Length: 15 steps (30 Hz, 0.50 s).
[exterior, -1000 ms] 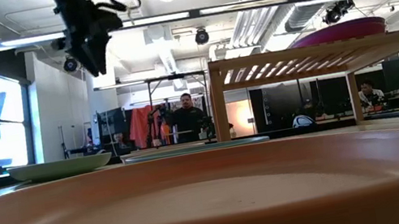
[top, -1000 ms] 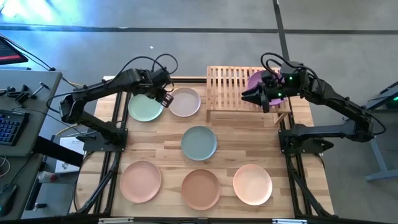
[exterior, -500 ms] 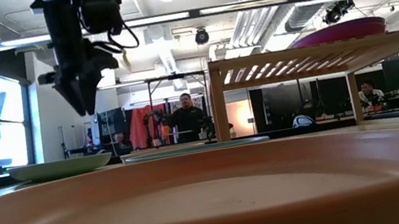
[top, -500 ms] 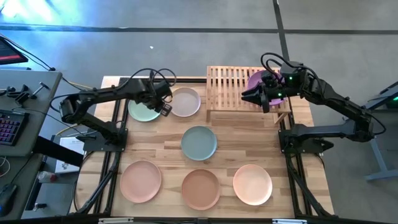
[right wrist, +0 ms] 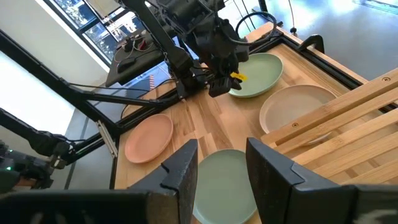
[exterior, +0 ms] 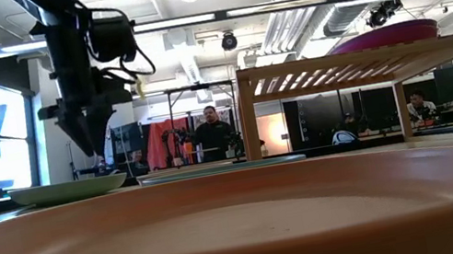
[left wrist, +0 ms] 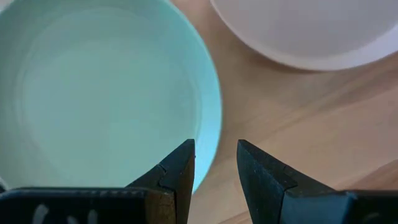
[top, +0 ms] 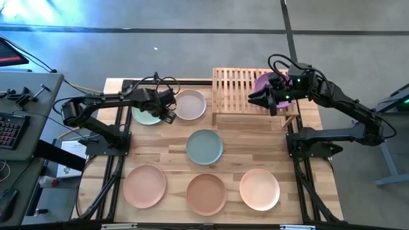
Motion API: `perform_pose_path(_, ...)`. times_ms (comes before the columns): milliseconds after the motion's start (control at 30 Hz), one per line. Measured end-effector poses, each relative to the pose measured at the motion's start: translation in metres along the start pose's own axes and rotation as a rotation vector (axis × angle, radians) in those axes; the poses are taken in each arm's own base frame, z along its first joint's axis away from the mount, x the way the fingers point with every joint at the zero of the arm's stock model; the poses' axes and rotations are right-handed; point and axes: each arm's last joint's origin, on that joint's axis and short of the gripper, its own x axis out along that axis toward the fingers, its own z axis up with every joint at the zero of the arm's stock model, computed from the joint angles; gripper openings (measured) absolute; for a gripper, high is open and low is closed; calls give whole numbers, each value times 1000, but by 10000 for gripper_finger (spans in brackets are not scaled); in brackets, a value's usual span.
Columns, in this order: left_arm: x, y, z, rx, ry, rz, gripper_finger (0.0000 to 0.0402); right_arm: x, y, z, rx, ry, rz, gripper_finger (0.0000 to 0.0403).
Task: Place and stack plates onto a shelf
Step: Stack the green plate on the purple plate on the shelf
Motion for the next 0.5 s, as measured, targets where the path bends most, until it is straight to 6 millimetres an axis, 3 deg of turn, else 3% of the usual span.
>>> perform_pose_path(500,29,3,-18,-27,23,-38,110,0,0,0,0,0,0,118)
